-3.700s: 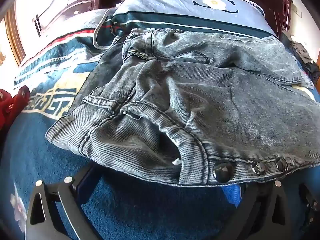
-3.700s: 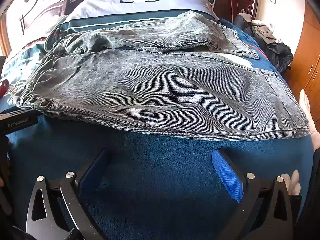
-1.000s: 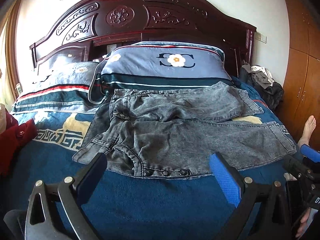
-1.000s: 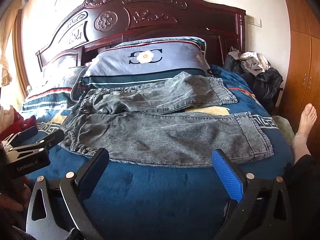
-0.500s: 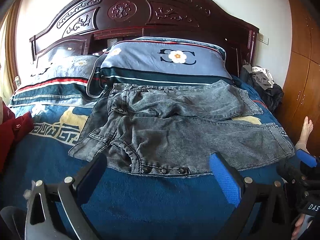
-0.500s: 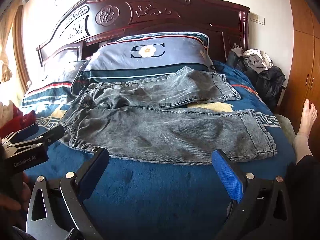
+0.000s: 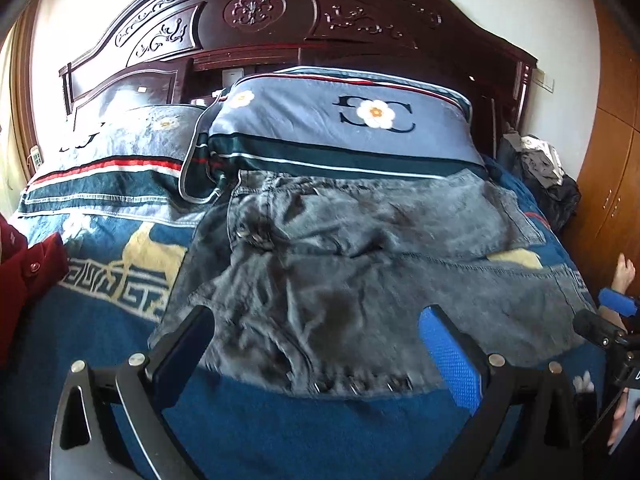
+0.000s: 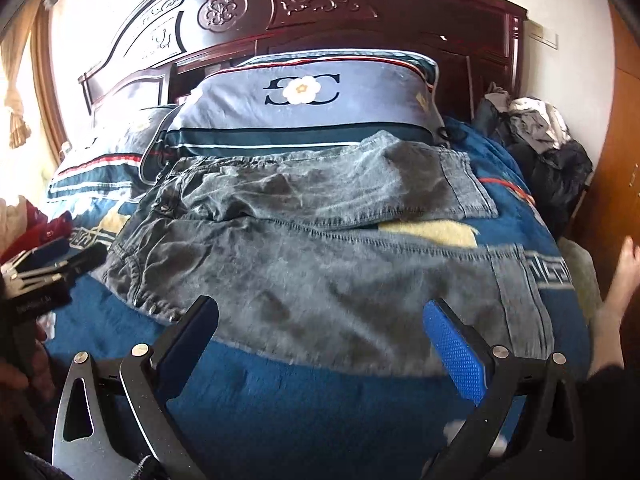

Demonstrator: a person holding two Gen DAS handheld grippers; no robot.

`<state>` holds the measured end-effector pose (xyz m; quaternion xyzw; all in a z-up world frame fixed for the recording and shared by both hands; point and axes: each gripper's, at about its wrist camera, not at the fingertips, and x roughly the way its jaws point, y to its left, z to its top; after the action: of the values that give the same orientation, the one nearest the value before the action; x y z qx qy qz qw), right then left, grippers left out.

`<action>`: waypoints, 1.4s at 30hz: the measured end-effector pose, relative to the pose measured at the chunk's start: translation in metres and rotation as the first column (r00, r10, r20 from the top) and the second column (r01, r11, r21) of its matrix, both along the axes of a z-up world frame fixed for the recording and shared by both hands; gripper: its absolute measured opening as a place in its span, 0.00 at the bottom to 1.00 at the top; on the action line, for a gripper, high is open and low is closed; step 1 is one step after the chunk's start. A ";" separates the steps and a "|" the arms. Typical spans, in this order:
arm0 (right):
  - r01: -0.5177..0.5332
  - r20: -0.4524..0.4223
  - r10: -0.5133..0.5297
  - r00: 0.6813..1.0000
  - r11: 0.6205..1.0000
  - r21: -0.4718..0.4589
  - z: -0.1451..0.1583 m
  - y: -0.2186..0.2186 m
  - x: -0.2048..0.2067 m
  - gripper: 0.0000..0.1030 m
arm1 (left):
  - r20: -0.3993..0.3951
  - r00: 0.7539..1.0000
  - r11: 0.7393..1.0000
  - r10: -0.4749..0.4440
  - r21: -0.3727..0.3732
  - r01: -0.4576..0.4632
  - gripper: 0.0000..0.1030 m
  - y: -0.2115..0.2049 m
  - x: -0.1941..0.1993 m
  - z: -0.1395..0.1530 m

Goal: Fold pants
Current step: 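Move both grippers toward the waistband of the grey jeans, then close the left gripper on the waistband while the right gripper grasps the waistband beside it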

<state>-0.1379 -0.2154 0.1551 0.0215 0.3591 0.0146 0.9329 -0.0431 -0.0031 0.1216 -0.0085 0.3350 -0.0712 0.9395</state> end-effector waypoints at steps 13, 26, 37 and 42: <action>0.017 -0.090 -0.009 0.996 0.996 0.086 0.006 -0.052 0.113 1.00 | -0.129 0.986 0.993 0.109 -0.030 -0.114 1.00 0.053 0.126 -0.009; 0.068 -0.160 -0.058 0.985 0.996 0.060 0.001 -0.082 0.241 1.00 | -0.219 0.969 0.992 0.118 -0.024 -0.126 1.00 0.075 0.234 -0.026; 0.038 -0.205 -0.055 0.977 0.996 -0.086 -0.020 -0.095 0.297 1.00 | -0.289 0.954 0.997 0.082 0.016 -0.081 0.84 0.078 0.332 -0.047; 0.041 -0.219 -0.062 0.974 0.994 -0.100 -0.029 -0.100 0.318 1.00 | -0.348 0.932 0.994 0.099 -0.003 -0.107 0.75 0.080 0.364 -0.068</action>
<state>0.1803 -0.3154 0.1257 -0.0120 0.4604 -0.0292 0.8871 0.3213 0.0765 0.0537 -0.0488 0.4938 -0.0229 0.8679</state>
